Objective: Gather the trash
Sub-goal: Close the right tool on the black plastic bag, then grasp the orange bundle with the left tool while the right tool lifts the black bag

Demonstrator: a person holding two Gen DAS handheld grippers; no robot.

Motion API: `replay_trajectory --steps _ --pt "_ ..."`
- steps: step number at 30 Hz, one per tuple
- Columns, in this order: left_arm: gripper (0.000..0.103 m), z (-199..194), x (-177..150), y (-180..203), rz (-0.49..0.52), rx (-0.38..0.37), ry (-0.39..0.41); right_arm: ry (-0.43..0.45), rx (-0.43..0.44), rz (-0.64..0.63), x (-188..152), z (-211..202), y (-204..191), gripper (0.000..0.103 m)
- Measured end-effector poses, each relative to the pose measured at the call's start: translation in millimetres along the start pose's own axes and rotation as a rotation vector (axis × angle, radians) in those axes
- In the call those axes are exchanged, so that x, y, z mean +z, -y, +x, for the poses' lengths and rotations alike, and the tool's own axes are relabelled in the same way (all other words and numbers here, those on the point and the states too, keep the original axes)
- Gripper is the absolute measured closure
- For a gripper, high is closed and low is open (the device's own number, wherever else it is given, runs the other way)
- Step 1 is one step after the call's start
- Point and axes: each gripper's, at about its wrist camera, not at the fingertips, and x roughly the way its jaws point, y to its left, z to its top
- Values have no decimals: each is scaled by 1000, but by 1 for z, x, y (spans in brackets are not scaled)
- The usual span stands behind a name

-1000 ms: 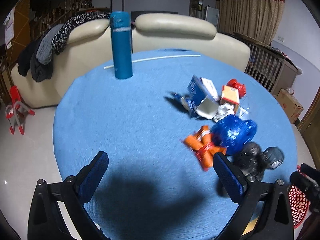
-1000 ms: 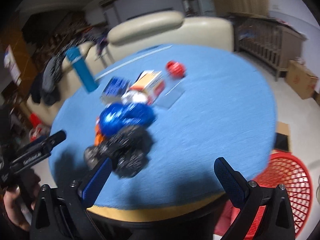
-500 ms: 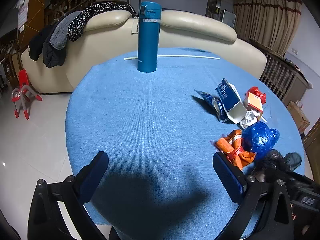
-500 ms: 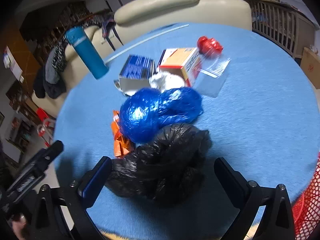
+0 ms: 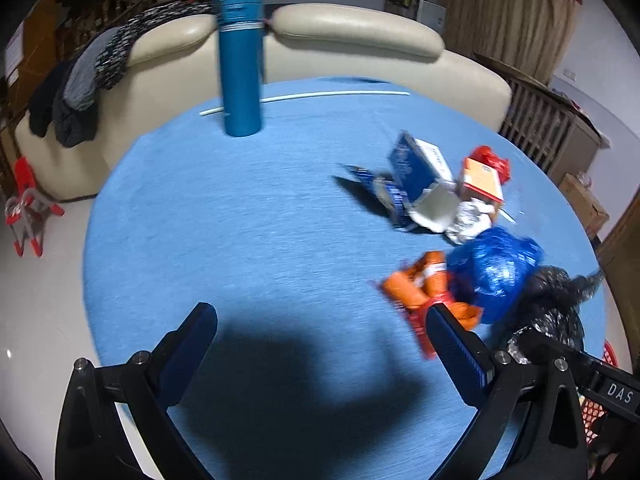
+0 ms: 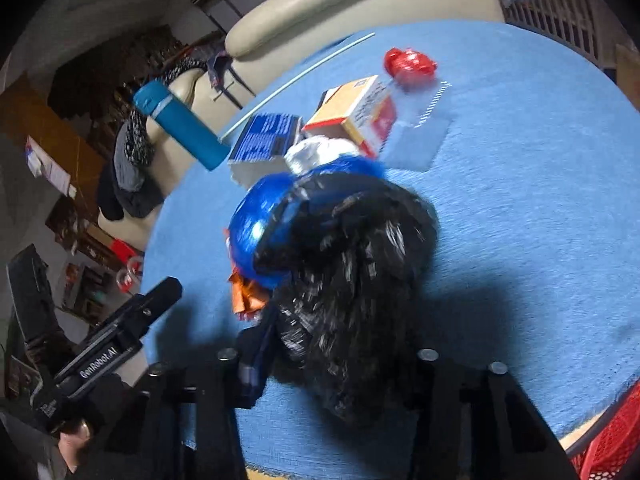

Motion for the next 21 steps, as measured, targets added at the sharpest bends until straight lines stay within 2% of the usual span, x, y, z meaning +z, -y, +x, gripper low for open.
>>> replay_trajectory --steps 8,13,15,16,17,19,21 --pt "0 23 9 48 67 -40 -68 69 -2 67 12 -27 34 58" --pt "2 41 7 70 121 -16 -125 97 -14 87 13 -43 51 58" --pt "25 48 5 73 139 -26 -151 80 -7 85 13 -41 55 58" --pt "43 50 3 73 143 -35 -167 73 -8 84 13 -40 56 58" --pt "61 47 3 74 159 -22 -146 66 -15 83 13 -38 56 57" --pt "73 45 5 71 150 -47 -150 52 -16 84 14 -34 56 57" --pt "73 44 5 66 130 -72 -156 58 -21 74 14 -33 54 57"
